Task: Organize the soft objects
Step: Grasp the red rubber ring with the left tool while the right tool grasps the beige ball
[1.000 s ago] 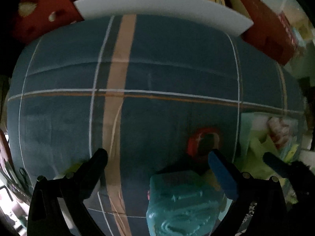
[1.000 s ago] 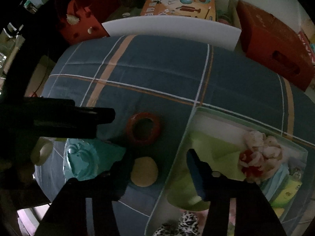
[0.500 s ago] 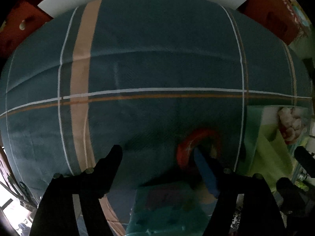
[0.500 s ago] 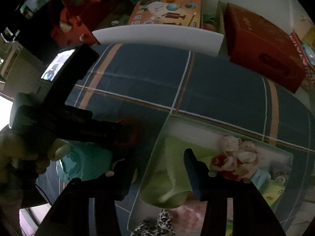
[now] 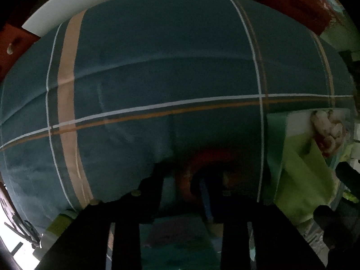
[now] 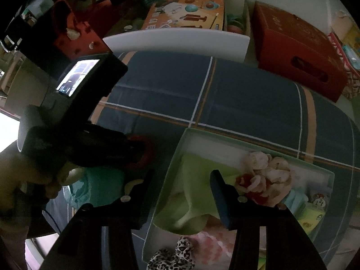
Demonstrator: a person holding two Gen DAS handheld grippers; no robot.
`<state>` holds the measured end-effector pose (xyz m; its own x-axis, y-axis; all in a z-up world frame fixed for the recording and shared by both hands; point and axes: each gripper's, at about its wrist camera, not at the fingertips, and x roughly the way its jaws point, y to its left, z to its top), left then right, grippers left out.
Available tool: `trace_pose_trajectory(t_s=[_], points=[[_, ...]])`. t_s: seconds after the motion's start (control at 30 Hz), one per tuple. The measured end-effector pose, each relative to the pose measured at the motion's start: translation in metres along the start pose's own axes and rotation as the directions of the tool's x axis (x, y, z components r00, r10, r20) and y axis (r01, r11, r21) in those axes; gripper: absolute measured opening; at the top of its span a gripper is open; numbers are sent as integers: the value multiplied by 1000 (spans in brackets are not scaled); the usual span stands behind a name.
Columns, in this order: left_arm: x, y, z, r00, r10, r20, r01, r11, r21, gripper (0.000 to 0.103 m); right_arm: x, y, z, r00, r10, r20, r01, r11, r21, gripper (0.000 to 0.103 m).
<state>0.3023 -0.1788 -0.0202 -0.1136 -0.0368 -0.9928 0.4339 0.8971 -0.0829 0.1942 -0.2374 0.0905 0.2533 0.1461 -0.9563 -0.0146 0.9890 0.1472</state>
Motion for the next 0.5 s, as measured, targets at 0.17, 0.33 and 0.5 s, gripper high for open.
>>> trace_pose_trajectory(t_s=[0.17, 0.33, 0.5], points=[[-3, 5, 0, 999, -28, 18, 28, 1000, -2, 14, 4, 6, 0, 1000, 6, -10, -6, 1000, -9, 49], [-7, 22, -11, 997, -64, 49, 66, 997, -43, 12, 9, 18, -4, 999, 26, -27, -27, 999, -34, 49], [-18, 47, -20, 992, -81, 97, 91, 991, -97, 12, 18, 36, -10, 997, 53, -55, -58, 994, -88, 49]])
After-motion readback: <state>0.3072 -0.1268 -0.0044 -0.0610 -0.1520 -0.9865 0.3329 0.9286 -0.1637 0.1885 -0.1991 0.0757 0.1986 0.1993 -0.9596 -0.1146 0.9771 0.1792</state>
